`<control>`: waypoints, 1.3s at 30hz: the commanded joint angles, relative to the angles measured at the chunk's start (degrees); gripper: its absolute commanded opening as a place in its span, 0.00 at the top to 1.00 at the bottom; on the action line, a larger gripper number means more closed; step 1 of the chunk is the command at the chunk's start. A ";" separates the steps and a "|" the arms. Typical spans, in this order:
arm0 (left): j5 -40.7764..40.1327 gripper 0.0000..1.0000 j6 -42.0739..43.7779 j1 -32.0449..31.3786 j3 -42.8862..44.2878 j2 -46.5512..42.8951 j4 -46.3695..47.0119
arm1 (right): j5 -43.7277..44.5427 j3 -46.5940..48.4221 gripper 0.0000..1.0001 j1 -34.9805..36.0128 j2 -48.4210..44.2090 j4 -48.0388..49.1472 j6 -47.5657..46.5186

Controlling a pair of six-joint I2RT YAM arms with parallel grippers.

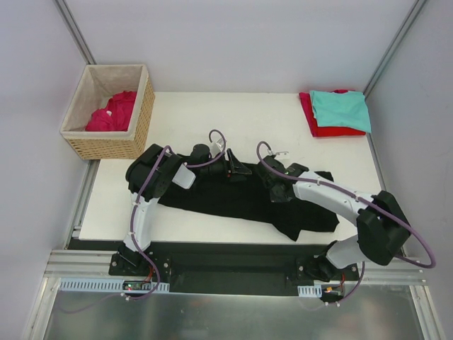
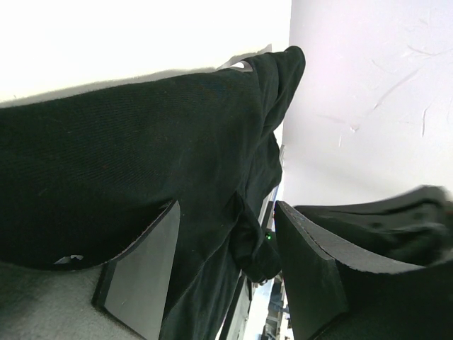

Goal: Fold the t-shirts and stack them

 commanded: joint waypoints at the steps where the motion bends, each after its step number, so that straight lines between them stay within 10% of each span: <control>1: 0.14 0.44 2.07 0.01 -0.51 -1.77 -0.36 | -3.47 -2.09 0.99 0.53 3.86 3.42 0.98; 16: 0.22 0.44 2.59 0.09 -0.68 -1.77 -0.72 | -8.13 6.70 1.00 10.02 16.18 5.53 2.56; 29: 0.58 0.44 3.99 0.01 -2.70 -6.68 -3.07 | -1.45 0.20 0.99 3.01 -1.13 -0.53 0.55; 33: -1.87 0.43 12.50 0.01 -1.31 -14.94 -21.50 | -1.27 -0.95 0.34 -2.80 -4.03 -0.45 -1.12; 39: -7.94 0.24 29.65 0.01 9.74 -31.55 -57.42 | -1.79 1.42 0.09 -10.96 -3.51 -0.18 -3.15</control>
